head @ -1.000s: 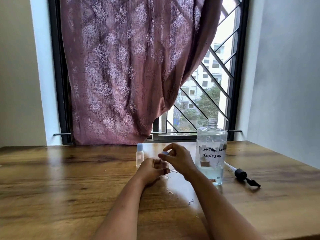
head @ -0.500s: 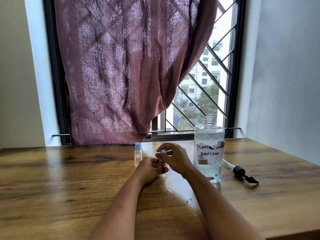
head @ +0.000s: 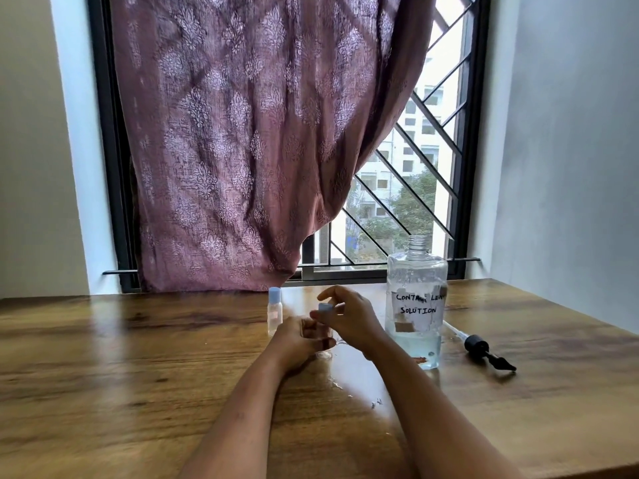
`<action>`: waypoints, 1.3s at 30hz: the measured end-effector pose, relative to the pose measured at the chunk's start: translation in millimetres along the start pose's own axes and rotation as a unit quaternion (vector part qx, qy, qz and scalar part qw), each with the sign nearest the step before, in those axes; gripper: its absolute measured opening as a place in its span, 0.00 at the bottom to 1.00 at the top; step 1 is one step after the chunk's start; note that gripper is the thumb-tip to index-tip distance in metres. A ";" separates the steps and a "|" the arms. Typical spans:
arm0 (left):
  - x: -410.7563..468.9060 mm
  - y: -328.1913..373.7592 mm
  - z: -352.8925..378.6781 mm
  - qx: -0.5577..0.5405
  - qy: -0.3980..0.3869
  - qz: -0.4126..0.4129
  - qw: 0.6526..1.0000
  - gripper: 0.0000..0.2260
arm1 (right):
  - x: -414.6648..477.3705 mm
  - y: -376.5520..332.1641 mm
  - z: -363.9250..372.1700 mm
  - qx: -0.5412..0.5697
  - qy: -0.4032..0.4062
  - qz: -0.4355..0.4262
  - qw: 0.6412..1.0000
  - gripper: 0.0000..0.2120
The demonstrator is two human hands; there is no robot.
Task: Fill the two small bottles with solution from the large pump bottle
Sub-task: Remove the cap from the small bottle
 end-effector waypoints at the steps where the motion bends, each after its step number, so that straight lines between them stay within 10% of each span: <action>1: 0.0 -0.6 0.0 -0.002 -0.001 -0.002 1.000 0.19 | 0.9 0.8 -0.5 0.007 -0.002 0.010 1.000 0.11; 24: -5.5 7.4 1.6 0.011 0.011 -0.011 1.000 0.06 | -1.4 -1.7 -6.6 0.094 -0.102 0.045 0.989 0.11; 33: -5.5 7.1 -0.1 0.031 0.004 0.001 1.000 0.14 | 0.8 4.5 1.5 -0.146 0.011 -0.066 0.987 0.15; 39: -4.7 6.5 0.7 0.017 0.004 -0.006 1.000 0.09 | 2.1 -1.1 -3.8 -0.111 -0.026 -0.075 0.991 0.11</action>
Point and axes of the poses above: each hand's wrist, its own x-axis towards the middle knuckle, its own z-axis out of the palm, y = z × x, the point moved 1 cm from there along x, towards the middle knuckle, and after that the axes turned 6 degrees about y, right-handed, at the moved point
